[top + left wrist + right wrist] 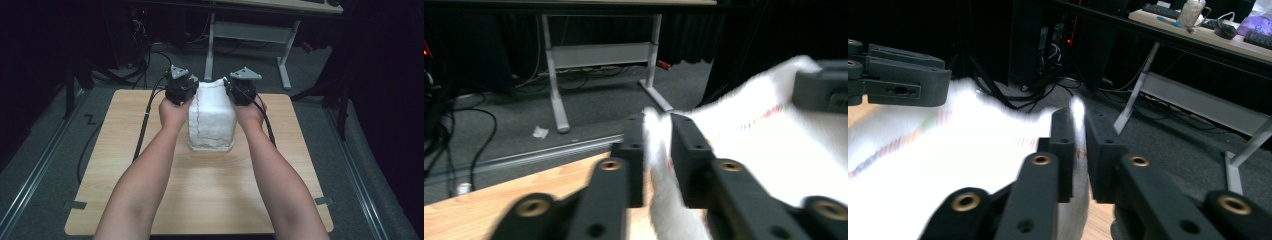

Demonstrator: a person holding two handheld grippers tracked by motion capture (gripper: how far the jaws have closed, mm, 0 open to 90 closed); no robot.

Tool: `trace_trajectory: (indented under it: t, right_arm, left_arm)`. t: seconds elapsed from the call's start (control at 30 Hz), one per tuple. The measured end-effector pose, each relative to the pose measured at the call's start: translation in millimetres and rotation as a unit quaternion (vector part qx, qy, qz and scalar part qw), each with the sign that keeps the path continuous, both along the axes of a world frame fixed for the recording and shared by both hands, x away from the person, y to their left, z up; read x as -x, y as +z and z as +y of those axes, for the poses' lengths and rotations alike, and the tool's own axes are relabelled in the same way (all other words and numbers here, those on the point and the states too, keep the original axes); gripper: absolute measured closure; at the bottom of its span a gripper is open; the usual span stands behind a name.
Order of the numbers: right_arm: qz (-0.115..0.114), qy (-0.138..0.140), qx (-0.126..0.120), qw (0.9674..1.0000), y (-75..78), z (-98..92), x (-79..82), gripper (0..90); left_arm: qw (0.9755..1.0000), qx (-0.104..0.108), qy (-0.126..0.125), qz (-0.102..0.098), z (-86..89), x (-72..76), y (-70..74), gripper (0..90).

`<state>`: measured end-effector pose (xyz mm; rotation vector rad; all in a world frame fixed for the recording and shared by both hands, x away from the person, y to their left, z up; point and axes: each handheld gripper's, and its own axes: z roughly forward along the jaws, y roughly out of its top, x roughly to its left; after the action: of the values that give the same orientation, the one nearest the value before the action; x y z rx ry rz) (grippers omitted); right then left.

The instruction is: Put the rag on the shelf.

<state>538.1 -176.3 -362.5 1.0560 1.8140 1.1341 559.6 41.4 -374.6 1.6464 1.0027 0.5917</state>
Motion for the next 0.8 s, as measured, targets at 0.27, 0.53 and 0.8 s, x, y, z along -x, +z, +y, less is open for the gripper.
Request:
trace_trajectory:
  t: [0.27, 0.53, 0.8]
  right_arm:
    - [-0.002, 0.009, -0.013, 0.9999, 5.1, -0.8, 2.8, 75.0]
    - [-0.016, 0.018, -0.004, 0.9997, 12.3, 1.3, 14.2, 69.5]
    - [-0.023, 0.025, -0.008, 0.9994, 17.8, -1.3, 27.6, 68.9]
  left_arm:
    - [0.9999, -0.006, 0.003, -0.01, 0.1, 5.0, 7.4, 67.7]
    - [0.9996, -0.017, -0.003, -0.022, 0.5, 14.5, 14.8, 65.8]
    - [0.9992, -0.016, -0.009, -0.036, -0.1, 26.0, 23.6, 63.3]
